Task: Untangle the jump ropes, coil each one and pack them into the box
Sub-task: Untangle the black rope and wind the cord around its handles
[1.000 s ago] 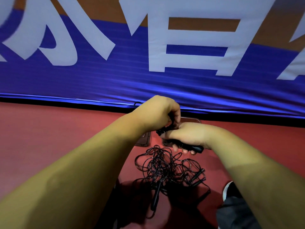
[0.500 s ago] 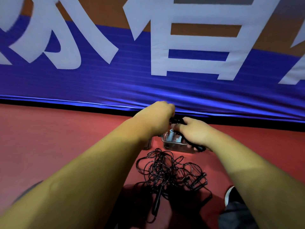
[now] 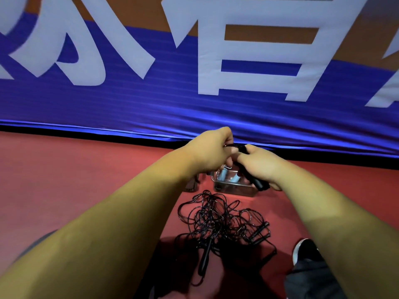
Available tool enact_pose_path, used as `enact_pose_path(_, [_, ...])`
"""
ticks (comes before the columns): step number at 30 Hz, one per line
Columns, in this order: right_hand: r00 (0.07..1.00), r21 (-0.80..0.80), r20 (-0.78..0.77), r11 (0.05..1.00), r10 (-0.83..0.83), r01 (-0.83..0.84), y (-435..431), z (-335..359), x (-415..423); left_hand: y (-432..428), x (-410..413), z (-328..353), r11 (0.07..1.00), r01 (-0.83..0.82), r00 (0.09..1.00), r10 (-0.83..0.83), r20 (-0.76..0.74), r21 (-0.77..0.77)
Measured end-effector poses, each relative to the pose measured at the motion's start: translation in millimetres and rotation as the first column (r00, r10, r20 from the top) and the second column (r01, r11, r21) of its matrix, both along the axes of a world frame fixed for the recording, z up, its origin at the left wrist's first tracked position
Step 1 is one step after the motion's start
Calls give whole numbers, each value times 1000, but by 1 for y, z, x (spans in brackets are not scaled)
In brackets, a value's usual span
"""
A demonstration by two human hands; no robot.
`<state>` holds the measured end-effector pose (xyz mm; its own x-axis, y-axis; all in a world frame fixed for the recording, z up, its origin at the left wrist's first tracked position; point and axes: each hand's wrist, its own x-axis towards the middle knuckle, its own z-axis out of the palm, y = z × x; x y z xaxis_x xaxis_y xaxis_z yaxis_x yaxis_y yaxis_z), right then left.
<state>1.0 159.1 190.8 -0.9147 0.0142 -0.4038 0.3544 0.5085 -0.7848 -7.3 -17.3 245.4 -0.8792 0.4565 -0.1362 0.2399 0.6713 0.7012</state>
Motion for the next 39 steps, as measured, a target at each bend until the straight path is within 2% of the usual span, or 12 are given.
enact_pose_path(2, [1000,-61,-3,998,0,0,-1,4,1,-2,1,2,995,-24,999,20,37,102])
enact_pose_path(3, [1000,-80,1,997,0,0,0,5,1,-2,1,5,996,-13,1000,13,4,93])
enact_pose_path(5, [1000,-128,27,992,1,3,2,7,1,-1,2,9,998,-22,999,25,-47,54])
enact_pose_path(9, [998,-197,64,980,9,4,5,10,3,-2,-3,12,996,-74,997,73,-22,-44])
enact_pose_path(13, [996,-232,88,972,-15,35,1,17,7,-11,-5,12,987,11,999,-2,53,-163])
enact_pose_path(20, [989,-325,149,943,-21,69,0,30,9,-22,-9,4,998,25,985,-14,173,-58])
enact_pose_path(26, [998,-344,58,937,-37,55,-8,31,14,-26,-12,-3,1000,-22,942,25,334,-13])
enact_pose_path(30, [997,-430,67,901,-23,50,-11,34,19,-27,-17,-5,996,-32,948,56,314,-81])
enact_pose_path(33, [998,-482,58,876,9,20,-4,36,22,-28,-18,-4,984,37,964,11,266,-173])
enact_pose_path(36, [994,-499,54,865,92,-53,1,37,25,-29,-19,1,970,108,975,-61,213,-217])
enact_pose_path(39, [967,-518,113,844,229,-139,4,37,27,-30,-20,4,938,159,978,-108,176,-309])
